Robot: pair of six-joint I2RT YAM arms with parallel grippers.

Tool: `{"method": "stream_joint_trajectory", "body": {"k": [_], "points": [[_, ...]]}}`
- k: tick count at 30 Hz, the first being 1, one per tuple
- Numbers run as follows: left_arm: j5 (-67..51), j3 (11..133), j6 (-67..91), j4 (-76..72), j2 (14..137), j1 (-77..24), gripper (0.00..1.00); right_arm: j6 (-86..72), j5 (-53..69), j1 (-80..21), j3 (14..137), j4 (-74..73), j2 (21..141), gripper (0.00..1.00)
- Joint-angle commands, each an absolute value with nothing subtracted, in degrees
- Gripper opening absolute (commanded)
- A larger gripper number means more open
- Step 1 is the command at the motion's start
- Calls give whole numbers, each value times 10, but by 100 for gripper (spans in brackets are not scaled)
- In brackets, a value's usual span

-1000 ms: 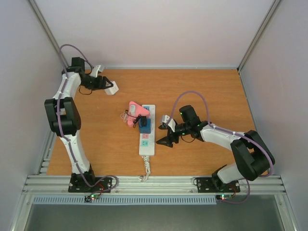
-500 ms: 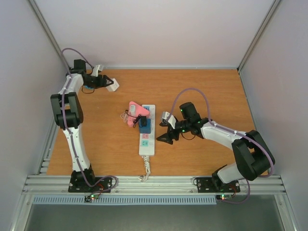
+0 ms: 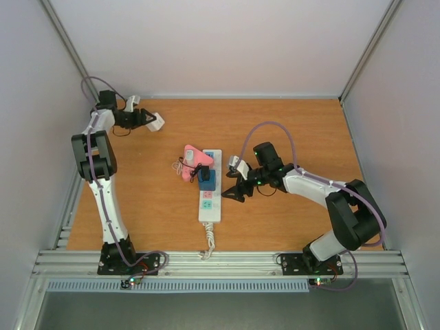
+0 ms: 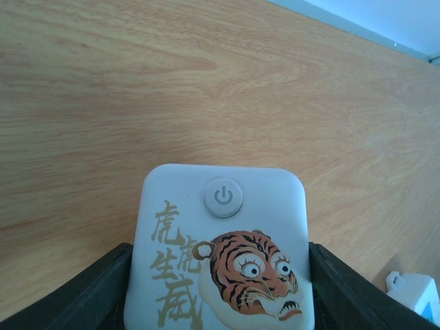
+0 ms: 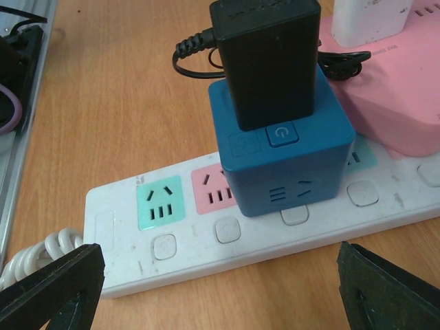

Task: Pull the plug off the socket

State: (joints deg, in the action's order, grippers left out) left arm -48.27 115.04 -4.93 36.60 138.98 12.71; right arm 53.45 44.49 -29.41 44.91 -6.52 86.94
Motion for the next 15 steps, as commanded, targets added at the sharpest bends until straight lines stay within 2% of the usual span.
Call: {"method": "stream_joint_trajectory", "body": {"k": [1,9,15], "points": [[-496,1177,-41,341,1408,134,59,523,441,-291,472,-64,881,94],[-462,1174,-45,346,1401,147,86,523,440,-291,471,-62,881,94],[-445,1135,-59,330,1356,148,97,520,444,-290,470,-57,877,94]]}}
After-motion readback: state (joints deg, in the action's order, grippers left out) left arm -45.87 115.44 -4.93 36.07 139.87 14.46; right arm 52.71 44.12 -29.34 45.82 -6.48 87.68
